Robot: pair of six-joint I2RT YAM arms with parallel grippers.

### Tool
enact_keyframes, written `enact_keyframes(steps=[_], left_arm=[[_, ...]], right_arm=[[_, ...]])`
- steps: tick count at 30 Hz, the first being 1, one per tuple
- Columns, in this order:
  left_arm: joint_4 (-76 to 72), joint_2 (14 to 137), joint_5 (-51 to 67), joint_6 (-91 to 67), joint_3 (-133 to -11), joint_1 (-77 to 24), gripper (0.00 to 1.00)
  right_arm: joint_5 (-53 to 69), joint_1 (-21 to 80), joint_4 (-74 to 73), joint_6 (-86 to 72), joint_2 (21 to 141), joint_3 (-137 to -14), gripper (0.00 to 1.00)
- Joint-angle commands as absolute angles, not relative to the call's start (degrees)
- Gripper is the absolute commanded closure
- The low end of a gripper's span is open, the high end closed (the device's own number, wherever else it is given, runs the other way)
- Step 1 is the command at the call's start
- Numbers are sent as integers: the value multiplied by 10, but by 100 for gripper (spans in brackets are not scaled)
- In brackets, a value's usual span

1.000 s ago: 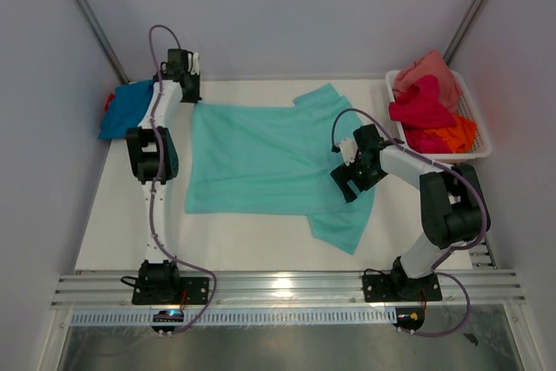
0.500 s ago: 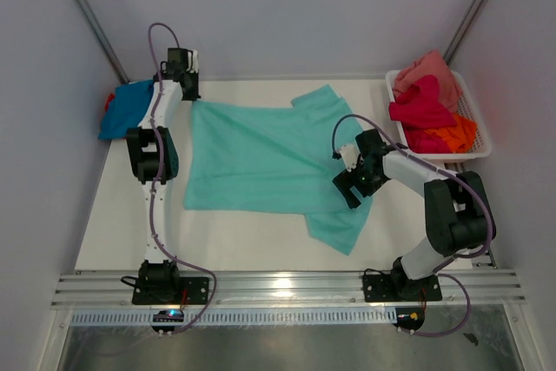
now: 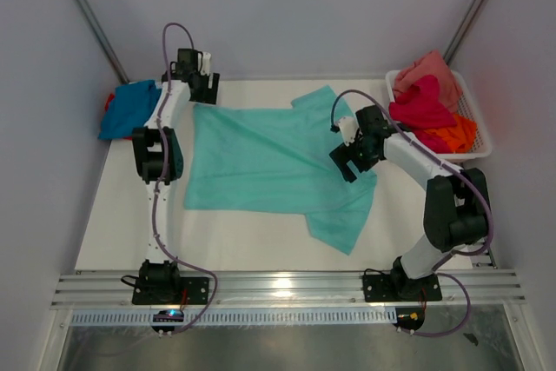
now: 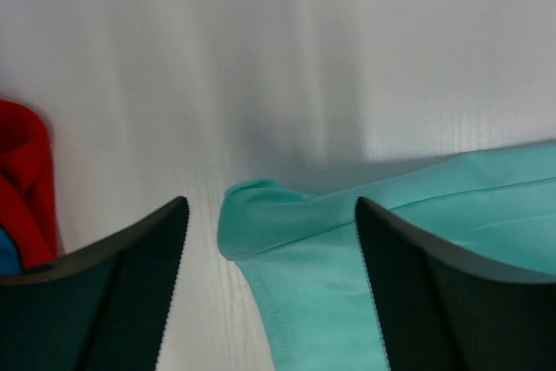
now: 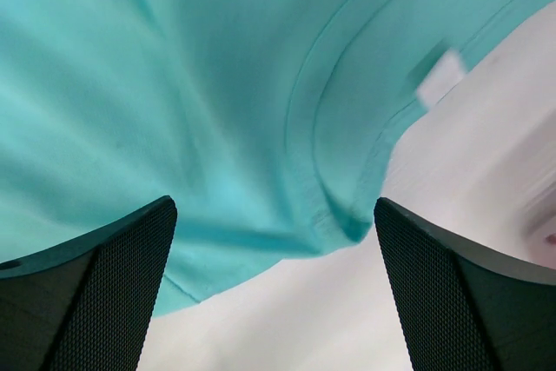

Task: Fold and stack the t-shirts
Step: Flatten the tshirt out

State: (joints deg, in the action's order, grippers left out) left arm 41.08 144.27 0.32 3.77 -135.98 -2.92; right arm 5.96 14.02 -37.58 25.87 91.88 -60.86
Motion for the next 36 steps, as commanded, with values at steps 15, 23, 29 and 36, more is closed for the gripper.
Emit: enact_keyframes(steps=[15, 23, 29, 36], left_arm=[[403, 1399, 20, 54, -1352, -62, 4], [409, 1391, -18, 59, -1345, -62, 4], [415, 1393, -23, 43, -1344, -62, 5], [415, 1398, -35, 40, -1345, -62, 7]], right_arm=[[-68, 136, -395, 175, 1239, -1117, 1], [-83, 136, -347, 220, 1356, -1251, 1], [-120, 131, -304, 208, 1386, -1249, 1], [-113, 124, -296, 186, 1418, -1280, 1]])
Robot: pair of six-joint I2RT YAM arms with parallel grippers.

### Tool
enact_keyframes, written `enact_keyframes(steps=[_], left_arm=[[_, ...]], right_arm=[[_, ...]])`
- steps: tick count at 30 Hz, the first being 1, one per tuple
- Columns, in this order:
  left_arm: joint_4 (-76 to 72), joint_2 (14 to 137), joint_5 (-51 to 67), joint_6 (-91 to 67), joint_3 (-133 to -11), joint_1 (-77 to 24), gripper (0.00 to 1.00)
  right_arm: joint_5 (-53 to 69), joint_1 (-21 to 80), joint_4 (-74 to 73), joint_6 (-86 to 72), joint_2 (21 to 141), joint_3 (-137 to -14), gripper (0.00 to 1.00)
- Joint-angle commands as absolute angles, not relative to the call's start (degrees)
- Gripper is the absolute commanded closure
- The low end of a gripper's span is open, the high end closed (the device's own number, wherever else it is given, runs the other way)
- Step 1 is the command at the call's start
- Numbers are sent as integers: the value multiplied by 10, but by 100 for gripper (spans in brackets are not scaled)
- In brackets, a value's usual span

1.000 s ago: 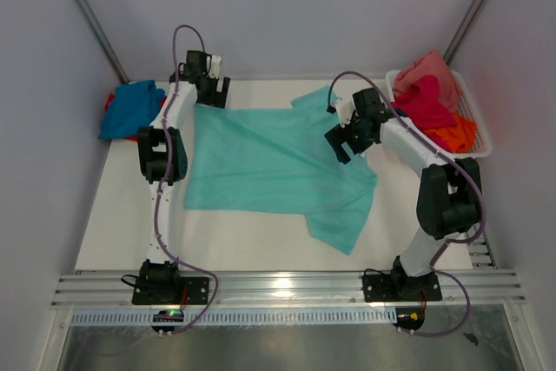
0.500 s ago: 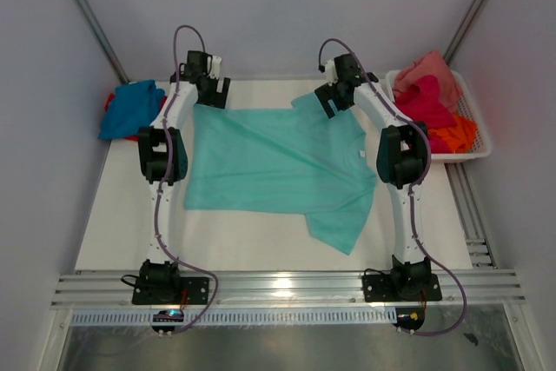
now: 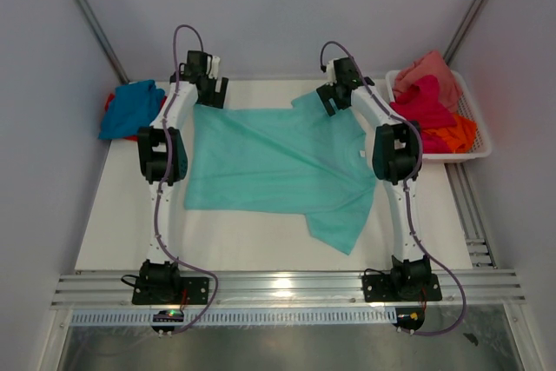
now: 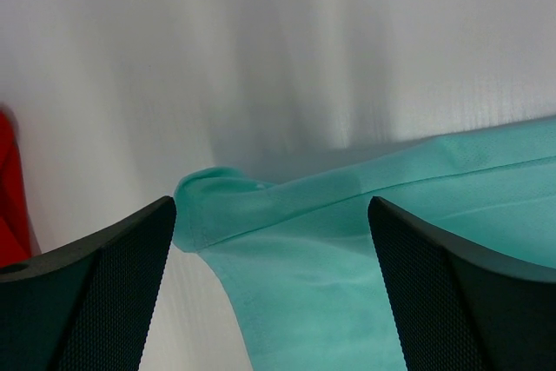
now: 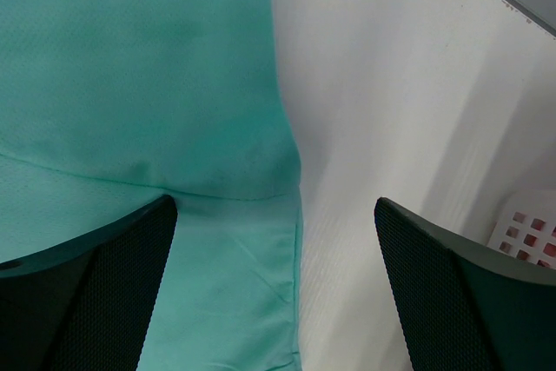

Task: Fold and stack the t-shirts
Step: Flatten the tshirt out

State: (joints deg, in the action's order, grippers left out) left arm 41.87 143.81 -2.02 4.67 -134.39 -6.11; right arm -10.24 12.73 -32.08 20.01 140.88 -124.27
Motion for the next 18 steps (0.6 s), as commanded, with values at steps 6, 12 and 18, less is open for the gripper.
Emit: enact_keyframes(steps=[6, 12, 18], left_arm=[[452, 1347, -24, 56, -1346, -62, 7], [499, 1230, 95, 52, -1288, -62, 5], [591, 1162, 217, 91, -1164, -78, 7]], right_arm=[[-90, 123, -323, 187, 1374, -1242, 1], [-9, 134, -264, 235, 1206, -1047, 1], [92, 137, -336, 245, 1163, -1009, 1]])
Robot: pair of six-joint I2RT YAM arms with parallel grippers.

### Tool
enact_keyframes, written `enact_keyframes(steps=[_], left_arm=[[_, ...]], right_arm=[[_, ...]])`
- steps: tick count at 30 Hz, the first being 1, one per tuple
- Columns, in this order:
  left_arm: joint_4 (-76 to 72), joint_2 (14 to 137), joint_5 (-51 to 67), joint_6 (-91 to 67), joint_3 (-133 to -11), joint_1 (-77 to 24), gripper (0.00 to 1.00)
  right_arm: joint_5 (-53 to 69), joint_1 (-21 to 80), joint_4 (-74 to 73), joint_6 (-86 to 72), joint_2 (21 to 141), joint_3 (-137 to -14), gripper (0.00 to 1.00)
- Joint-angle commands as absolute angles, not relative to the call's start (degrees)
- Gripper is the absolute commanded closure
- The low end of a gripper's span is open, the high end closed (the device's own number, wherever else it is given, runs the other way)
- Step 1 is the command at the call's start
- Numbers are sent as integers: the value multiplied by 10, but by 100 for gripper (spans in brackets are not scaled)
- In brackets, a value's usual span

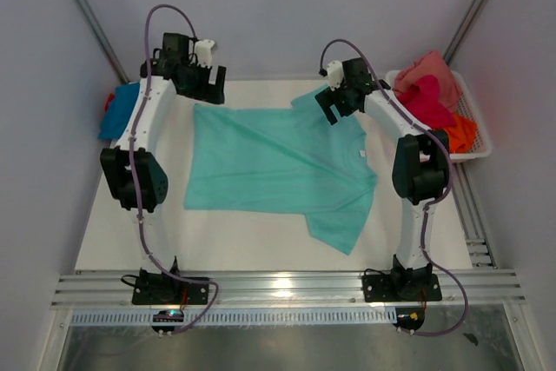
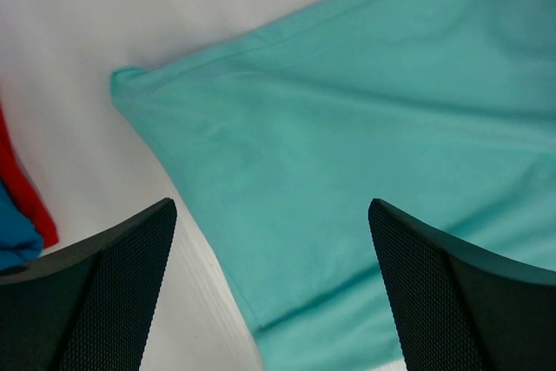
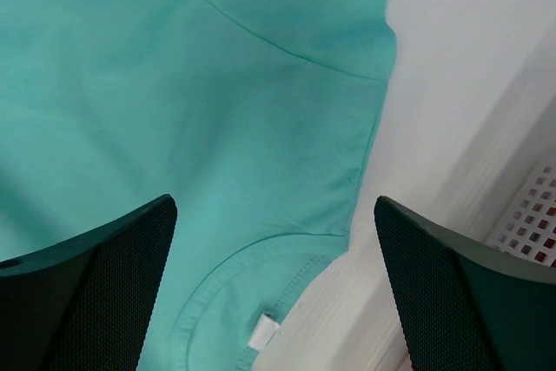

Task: Fold and stack the t-shirts
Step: Flatten the tshirt out

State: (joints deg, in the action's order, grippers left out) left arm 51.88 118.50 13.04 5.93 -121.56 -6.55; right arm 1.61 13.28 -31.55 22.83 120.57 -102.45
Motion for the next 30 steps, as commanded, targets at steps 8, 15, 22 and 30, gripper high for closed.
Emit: enact_keyframes(steps=[8, 15, 22, 30], left_arm=[[642, 1164, 250, 175, -1070, -138, 9], [643, 1175, 243, 180, -1061, -170, 12], [682, 1172, 234, 209, -1042, -186, 12], [721, 1183, 206, 231, -1039, -208, 13]], right_arm=[[114, 148, -366, 256, 1199, -1047, 1], [100, 150, -365, 253, 1233, -1085, 1], [77, 157, -352, 248, 1261, -1086, 1], [40, 169, -357, 241, 1303, -1129, 1]])
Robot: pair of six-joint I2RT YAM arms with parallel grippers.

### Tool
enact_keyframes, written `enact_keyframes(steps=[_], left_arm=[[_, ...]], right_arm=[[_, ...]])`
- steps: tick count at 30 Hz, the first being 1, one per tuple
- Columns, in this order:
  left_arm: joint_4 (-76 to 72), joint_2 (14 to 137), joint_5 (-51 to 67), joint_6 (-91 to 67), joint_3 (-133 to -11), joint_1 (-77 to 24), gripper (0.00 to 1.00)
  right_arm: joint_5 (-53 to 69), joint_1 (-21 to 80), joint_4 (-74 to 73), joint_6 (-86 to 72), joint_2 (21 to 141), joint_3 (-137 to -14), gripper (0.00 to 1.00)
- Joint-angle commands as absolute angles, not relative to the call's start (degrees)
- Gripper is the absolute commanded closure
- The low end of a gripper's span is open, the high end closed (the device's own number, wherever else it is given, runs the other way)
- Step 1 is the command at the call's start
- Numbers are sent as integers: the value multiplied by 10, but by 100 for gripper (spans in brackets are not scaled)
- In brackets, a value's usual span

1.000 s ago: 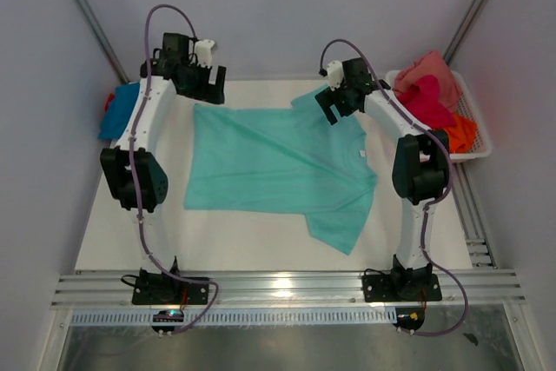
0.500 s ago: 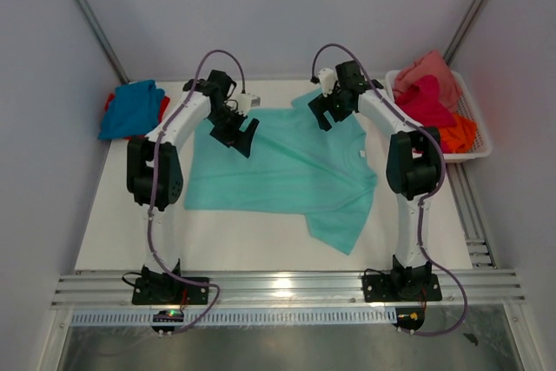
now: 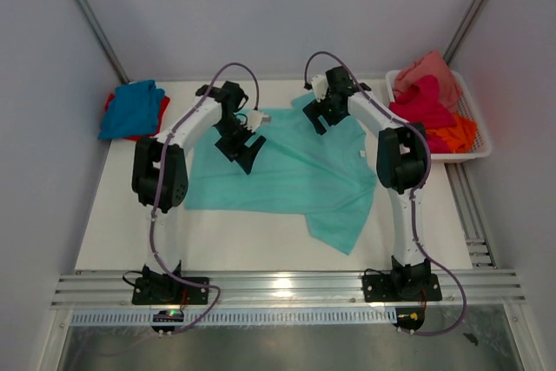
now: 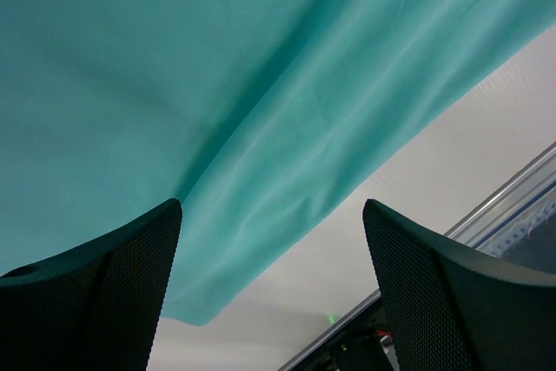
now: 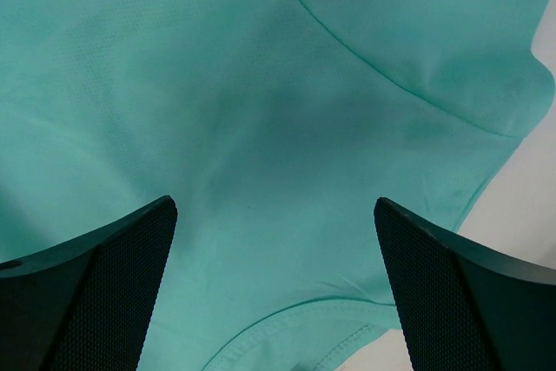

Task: Fold and stack the t-shirts
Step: Flatten the tshirt out

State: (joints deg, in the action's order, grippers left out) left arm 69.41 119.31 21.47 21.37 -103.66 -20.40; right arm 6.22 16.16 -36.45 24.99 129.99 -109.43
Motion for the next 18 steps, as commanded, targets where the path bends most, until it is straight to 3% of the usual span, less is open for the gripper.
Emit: enact_keyframes(steps=[1, 13, 18], left_arm=[[723, 1186, 202, 231, -1040, -208, 13], [778, 1238, 120, 248, -1065, -230, 14], [757, 1259, 91, 213, -1087, -232, 14]], right_arm=[[34, 172, -357, 241, 1311, -1133, 1], [-161, 185, -388, 198, 1385, -1220, 1], [-175, 186, -391, 191, 1391, -1209, 1]])
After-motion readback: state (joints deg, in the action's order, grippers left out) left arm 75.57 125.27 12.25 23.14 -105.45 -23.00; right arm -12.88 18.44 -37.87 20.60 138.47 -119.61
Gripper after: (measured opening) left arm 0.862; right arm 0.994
